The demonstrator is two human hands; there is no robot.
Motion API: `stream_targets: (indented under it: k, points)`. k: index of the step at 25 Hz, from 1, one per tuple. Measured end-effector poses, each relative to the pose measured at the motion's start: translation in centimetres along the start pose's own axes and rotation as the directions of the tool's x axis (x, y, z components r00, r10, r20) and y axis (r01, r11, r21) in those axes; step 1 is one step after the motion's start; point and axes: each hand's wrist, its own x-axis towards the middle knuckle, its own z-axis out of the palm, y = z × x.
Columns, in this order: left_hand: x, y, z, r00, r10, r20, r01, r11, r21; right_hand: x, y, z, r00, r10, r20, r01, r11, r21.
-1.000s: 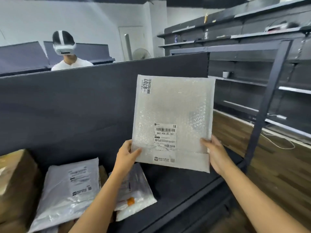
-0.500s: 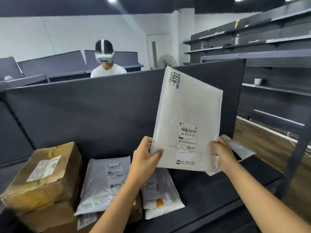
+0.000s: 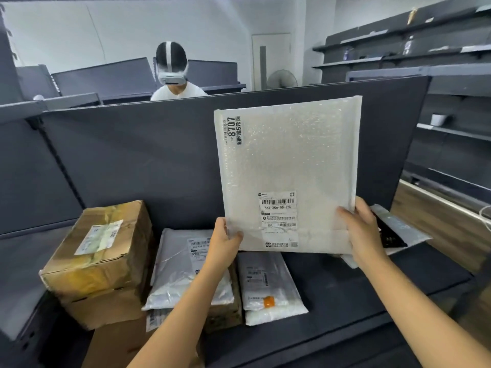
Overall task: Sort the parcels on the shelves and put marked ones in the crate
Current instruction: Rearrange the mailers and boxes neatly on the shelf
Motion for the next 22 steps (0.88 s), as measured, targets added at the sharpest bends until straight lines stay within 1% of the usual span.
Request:
stream_targets:
  k: [4, 6, 9, 12, 14, 16, 18, 20, 22]
  points:
    - [0.5, -1.3, -0.4, 1.0, 0.0, 0.007, 0.001, 1.0, -0.007, -0.1, 1.2, 0.2, 1.0, 0.015, 0.022, -0.015, 0.999, -0.03]
    - [0.4, -1.9, -0.8, 1.0, -0.014, 0.018, 0.014, 1.0, -0.001, 0.4, 2.0, 0.4, 0.997, 0.063, 0.037, -0.06, 0.995, -0.074]
    - [0.2, -3.0, -1.7, 0.998, -0.061, 0.016, 0.06, 0.997, 0.04, 0.8, 3.7, 1.8, 0.981, 0.173, 0.085, -0.156, 0.971, -0.181]
    - [0.1, -5.3, -3.9, 0.993, -0.119, -0.019, 0.121, 0.981, 0.15, 0.5, 6.2, 5.1, 0.96, 0.249, 0.127, -0.206, 0.937, -0.284]
    - [0.0, -7.0, -6.1, 0.984, -0.165, -0.067, 0.177, 0.941, 0.29, -0.3, 7.8, 8.0, 0.94, 0.294, 0.173, -0.23, 0.92, -0.316]
    - [-0.1, -8.3, -8.2, 0.968, -0.223, -0.115, 0.251, 0.845, 0.473, -1.3, 8.7, 11.3, 0.909, 0.335, 0.248, -0.248, 0.913, -0.324]
    - [-0.2, -9.2, -9.7, 0.967, -0.229, -0.111, 0.247, 0.738, 0.628, -2.1, 9.1, 14.3, 0.884, 0.339, 0.322, -0.226, 0.913, -0.341]
    - [-0.2, -10.1, -10.7, 0.968, -0.232, -0.095, 0.236, 0.714, 0.659, -2.4, 9.6, 16.2, 0.881, 0.326, 0.344, -0.205, 0.917, -0.344]
    - [0.1, -10.7, -10.9, 0.97, -0.233, -0.068, 0.223, 0.744, 0.63, -2.1, 10.0, 16.2, 0.879, 0.342, 0.331, -0.225, 0.912, -0.344]
